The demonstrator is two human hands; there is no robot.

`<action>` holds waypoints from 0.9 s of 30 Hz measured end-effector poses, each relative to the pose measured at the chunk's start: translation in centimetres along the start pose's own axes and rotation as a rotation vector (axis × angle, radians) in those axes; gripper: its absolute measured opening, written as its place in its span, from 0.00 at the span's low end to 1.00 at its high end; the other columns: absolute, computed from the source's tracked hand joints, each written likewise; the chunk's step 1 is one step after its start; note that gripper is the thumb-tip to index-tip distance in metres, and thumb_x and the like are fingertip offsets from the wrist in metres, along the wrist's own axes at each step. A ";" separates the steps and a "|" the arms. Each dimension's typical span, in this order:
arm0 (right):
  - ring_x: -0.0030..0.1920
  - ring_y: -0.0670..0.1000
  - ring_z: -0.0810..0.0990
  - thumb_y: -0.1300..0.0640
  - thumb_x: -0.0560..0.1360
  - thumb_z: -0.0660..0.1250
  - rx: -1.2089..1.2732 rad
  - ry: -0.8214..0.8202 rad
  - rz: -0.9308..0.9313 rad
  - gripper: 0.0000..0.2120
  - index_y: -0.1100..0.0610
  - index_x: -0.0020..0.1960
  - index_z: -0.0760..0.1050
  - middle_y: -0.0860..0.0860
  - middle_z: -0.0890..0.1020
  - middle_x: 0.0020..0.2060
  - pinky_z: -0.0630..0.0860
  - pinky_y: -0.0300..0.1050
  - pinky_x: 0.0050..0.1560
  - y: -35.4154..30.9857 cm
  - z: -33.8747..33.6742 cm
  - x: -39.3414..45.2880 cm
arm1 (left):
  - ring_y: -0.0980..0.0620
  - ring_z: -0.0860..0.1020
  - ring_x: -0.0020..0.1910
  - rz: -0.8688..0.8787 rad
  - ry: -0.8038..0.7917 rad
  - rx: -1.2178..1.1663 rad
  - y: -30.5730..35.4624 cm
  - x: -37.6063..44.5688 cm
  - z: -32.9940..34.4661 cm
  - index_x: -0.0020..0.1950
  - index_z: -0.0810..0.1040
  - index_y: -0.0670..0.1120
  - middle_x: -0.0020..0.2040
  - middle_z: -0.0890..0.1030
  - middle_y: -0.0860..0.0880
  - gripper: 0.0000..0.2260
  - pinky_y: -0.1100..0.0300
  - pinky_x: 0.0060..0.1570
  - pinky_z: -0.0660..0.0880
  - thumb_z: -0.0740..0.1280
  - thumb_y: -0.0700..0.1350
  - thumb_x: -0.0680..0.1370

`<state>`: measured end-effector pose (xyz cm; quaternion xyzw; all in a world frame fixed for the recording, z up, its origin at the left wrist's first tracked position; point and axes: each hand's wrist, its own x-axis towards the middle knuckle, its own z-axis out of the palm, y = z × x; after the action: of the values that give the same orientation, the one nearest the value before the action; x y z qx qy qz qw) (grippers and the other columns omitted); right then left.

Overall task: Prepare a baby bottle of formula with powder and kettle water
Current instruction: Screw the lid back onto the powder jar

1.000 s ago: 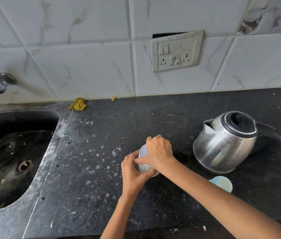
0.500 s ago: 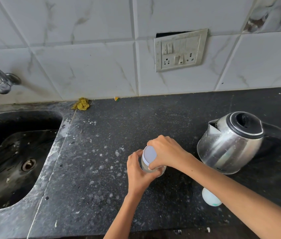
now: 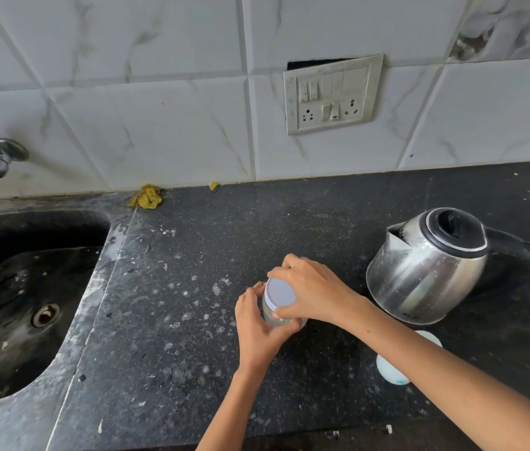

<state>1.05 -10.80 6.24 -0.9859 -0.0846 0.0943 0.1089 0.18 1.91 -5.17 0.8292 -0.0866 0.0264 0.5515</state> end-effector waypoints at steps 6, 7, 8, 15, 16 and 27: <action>0.51 0.55 0.79 0.45 0.65 0.75 0.022 0.050 0.170 0.28 0.53 0.62 0.76 0.54 0.76 0.54 0.74 0.45 0.47 -1.2 0.1 0.4 | 0.62 0.69 0.56 0.027 0.018 0.039 0.0 0.1 0.2 0.53 0.70 0.51 0.52 0.71 0.62 0.30 0.67 0.52 0.65 0.72 0.63 0.57; 0.51 0.55 0.79 0.45 0.65 0.75 0.027 0.062 0.195 0.28 0.53 0.62 0.76 0.54 0.76 0.54 0.73 0.44 0.46 -1.4 0.3 0.5 | 0.62 0.68 0.56 0.031 0.021 0.045 -0.1 0.1 0.2 0.53 0.70 0.51 0.52 0.71 0.62 0.30 0.64 0.52 0.66 0.72 0.63 0.57; 0.52 0.55 0.79 0.45 0.65 0.74 0.030 0.074 0.215 0.29 0.54 0.63 0.76 0.54 0.76 0.54 0.73 0.44 0.46 -1.6 0.5 0.6 | 0.62 0.68 0.56 0.034 0.023 0.051 -0.3 0.0 0.1 0.53 0.70 0.50 0.53 0.71 0.62 0.30 0.63 0.52 0.66 0.72 0.63 0.58; 0.65 0.52 0.74 0.36 0.65 0.73 0.189 0.143 0.241 0.42 0.54 0.73 0.67 0.51 0.73 0.67 0.72 0.47 0.60 -0.8 1.5 -1.1 | 0.60 0.66 0.63 0.091 -0.011 0.227 -0.6 -1.0 -1.5 0.67 0.69 0.47 0.63 0.71 0.58 0.44 0.59 0.65 0.63 0.67 0.74 0.61; 0.66 0.51 0.72 0.37 0.66 0.73 0.250 0.173 0.235 0.42 0.54 0.73 0.66 0.50 0.71 0.69 0.71 0.47 0.62 -0.5 1.5 -1.9 | 0.60 0.65 0.64 0.057 0.011 0.213 -0.5 -1.7 -1.8 0.68 0.68 0.48 0.63 0.70 0.58 0.43 0.59 0.65 0.63 0.69 0.73 0.62; 0.42 0.47 0.83 0.63 0.72 0.73 0.636 0.897 0.173 0.05 0.60 0.48 0.83 0.49 0.84 0.43 0.79 0.40 0.37 5.6 1.9 -17.6 | 0.58 0.75 0.53 0.221 -0.112 0.028 5.2 -8.5 3.3 0.54 0.76 0.50 0.50 0.77 0.57 0.11 0.64 0.50 0.73 0.66 0.55 0.76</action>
<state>-15.51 -19.13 6.08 -0.8515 0.0838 -0.3050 0.4183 -9.25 -2.11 -2.86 0.8225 -0.2078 0.0416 0.5278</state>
